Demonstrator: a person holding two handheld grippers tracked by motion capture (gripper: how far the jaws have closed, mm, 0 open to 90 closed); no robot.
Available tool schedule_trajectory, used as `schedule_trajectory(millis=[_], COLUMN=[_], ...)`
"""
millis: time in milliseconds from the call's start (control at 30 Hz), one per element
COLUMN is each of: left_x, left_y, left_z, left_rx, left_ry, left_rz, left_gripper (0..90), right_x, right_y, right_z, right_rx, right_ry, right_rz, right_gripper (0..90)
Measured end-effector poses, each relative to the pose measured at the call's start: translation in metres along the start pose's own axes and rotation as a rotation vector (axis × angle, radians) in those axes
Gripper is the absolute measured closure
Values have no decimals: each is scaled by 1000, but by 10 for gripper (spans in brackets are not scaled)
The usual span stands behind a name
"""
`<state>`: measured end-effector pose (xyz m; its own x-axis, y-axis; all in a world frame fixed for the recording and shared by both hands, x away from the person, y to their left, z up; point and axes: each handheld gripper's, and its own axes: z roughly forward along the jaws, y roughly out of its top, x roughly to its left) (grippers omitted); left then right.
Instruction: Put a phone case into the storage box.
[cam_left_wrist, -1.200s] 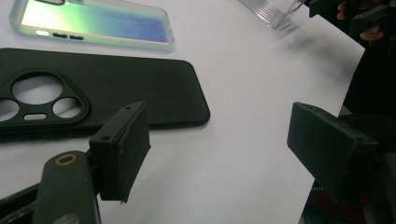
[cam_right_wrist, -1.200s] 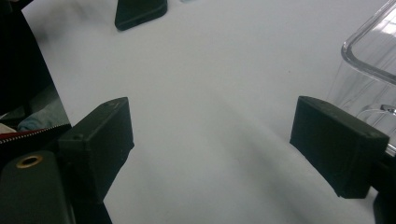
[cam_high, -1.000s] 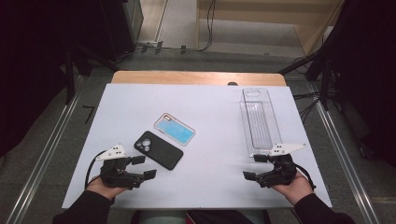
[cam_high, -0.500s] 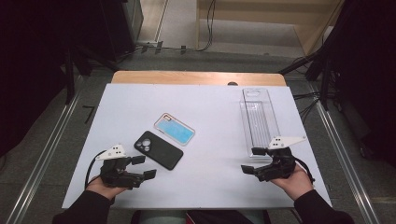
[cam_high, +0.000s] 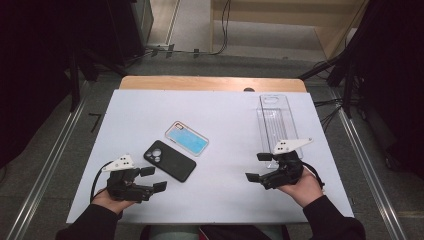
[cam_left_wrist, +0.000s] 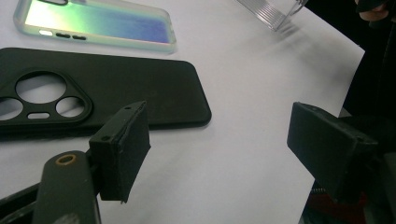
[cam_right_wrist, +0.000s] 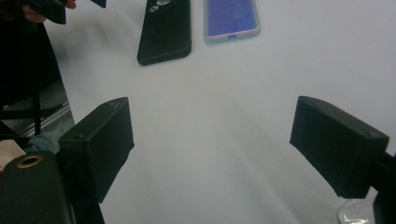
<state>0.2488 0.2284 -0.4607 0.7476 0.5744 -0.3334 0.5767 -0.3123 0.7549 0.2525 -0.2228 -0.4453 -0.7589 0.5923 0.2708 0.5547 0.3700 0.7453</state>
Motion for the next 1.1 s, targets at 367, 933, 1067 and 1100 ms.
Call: schedule_trajectory(millis=[367, 933, 1067, 1100], left_x=[0, 1, 1, 1], left_y=[0, -1, -1, -1], left_z=[1, 1, 1, 1], left_rx=[1, 1, -4, -5], left_ry=[12, 13, 12, 11], left_rz=[13, 12, 11, 12], left_gripper=[214, 214, 214, 214], right_x=[2, -1, -2, -2], right_y=[16, 38, 42, 43], right_z=[15, 41, 47, 49], right_rx=[-7, -9, -5, -6], right_ry=[-8, -27, -26, -24], right_rz=[-9, 4, 0, -2], right_gripper=[115, 115, 115, 115])
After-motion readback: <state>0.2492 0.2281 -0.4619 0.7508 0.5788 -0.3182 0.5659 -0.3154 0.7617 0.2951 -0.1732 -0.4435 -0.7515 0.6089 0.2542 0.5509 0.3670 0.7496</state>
